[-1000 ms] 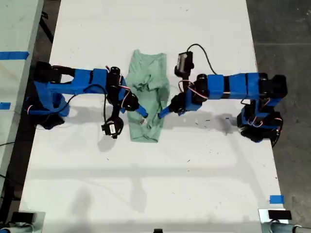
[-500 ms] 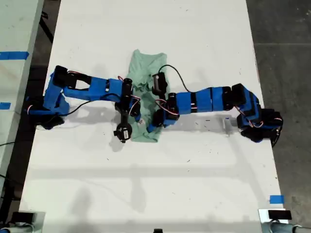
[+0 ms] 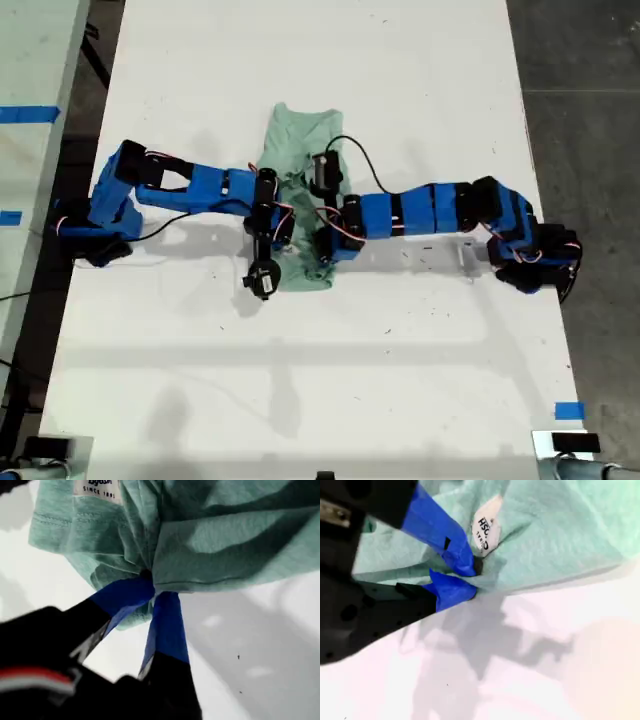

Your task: Fold tshirt

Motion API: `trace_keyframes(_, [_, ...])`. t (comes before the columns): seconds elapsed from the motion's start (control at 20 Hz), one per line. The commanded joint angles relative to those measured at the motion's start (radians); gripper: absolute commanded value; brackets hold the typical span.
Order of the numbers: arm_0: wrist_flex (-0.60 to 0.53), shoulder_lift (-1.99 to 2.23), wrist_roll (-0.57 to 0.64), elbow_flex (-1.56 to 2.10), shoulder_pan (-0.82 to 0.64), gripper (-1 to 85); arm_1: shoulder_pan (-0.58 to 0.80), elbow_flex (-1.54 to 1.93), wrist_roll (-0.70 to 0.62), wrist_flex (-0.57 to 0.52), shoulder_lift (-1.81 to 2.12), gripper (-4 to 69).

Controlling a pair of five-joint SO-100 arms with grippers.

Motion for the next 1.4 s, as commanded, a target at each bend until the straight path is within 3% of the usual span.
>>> trace_keyframes(0.0, [0.000,0.097,0.020,-0.044,0.080,-0.1,-0.054,-0.011,-0.029,0.044,0.087,-1.7])
trace_keyframes(0.2, [0.104,0.129,0.054,-0.252,0.204,-0.1,-0.156,-0.011,-0.064,0.052,0.250,-1.7])
trace_keyframes(0.4, [0.089,0.215,0.048,-0.258,0.284,-0.1,-0.233,-0.015,-0.072,0.057,0.331,-1.7])
trace_keyframes(0.7, [0.120,0.285,0.067,-0.247,0.258,-0.1,-0.169,-0.017,-0.137,0.044,0.410,-1.7])
trace_keyframes(0.85, [0.201,0.367,0.129,-0.230,0.152,-0.1,-0.032,-0.014,-0.252,0.048,0.451,-1.7])
trace_keyframes(1.0, [0.247,0.391,0.279,-0.222,-0.025,-0.1,0.143,-0.020,-0.399,0.043,0.474,-1.7])
trace_keyframes(1.2, [0.253,0.400,0.434,-0.199,-0.275,-0.1,0.336,0.034,-0.594,-0.026,0.491,-1.7])
trace_keyframes(1.35, [0.178,0.362,0.508,-0.112,-0.413,-0.1,0.434,0.086,-0.689,-0.103,0.453,-1.7])
